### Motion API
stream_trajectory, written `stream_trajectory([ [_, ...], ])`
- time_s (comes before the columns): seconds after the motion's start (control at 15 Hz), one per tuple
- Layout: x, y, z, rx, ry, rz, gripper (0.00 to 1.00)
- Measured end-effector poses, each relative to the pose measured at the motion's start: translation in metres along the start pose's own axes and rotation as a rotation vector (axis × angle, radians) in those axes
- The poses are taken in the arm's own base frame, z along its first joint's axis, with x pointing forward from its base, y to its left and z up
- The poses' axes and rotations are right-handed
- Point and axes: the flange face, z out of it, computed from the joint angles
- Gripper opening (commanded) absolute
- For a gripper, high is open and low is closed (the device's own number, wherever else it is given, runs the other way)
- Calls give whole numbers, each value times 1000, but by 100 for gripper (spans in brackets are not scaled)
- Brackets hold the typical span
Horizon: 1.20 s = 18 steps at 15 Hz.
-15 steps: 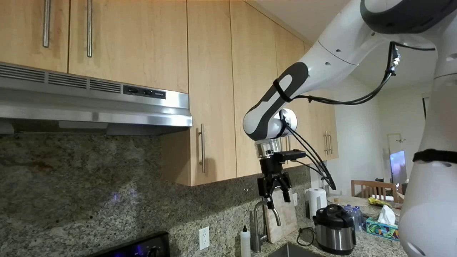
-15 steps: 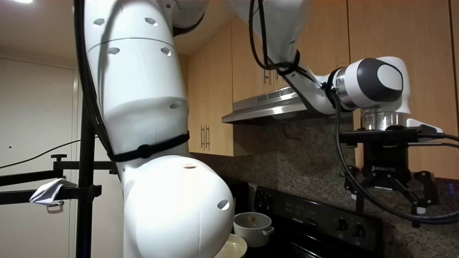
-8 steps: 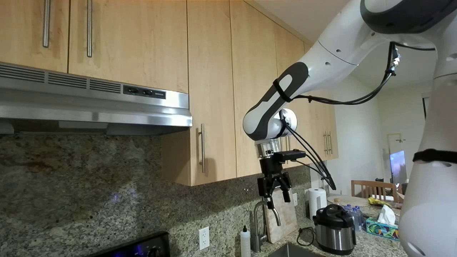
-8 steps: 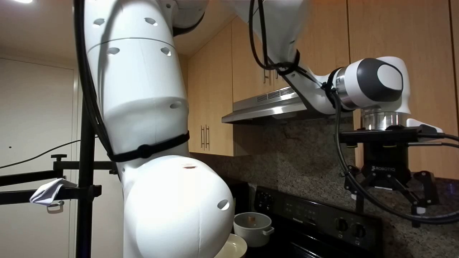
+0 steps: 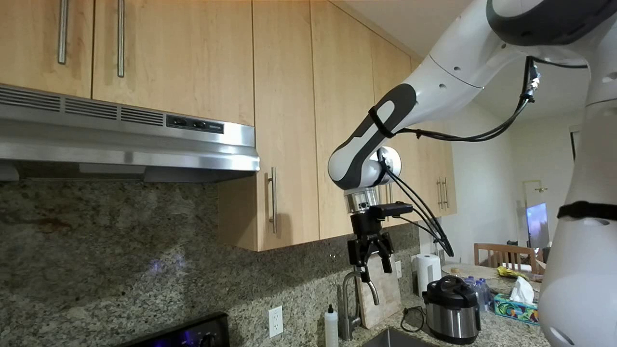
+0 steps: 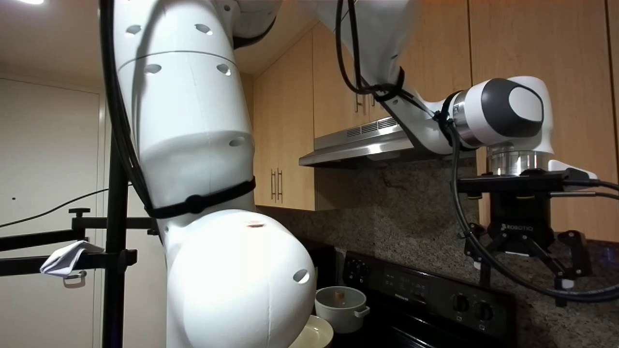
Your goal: Open and close the upper right cupboard
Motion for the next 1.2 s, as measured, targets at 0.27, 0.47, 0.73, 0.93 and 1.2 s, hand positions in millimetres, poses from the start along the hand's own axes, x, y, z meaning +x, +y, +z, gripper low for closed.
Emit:
stream_trajectory([
  [0.27, 0, -2, -3, -4, 16, -5, 100],
  [0.47, -5, -13, -17, -25, 98, -30, 100],
  [0.73, -26, -31, -41, -72, 251, -77, 100],
  [0.93, -43, -43, -62, -103, 381, -108, 100],
  [1.2, -57, -58, -100, -134, 582, -118, 100],
])
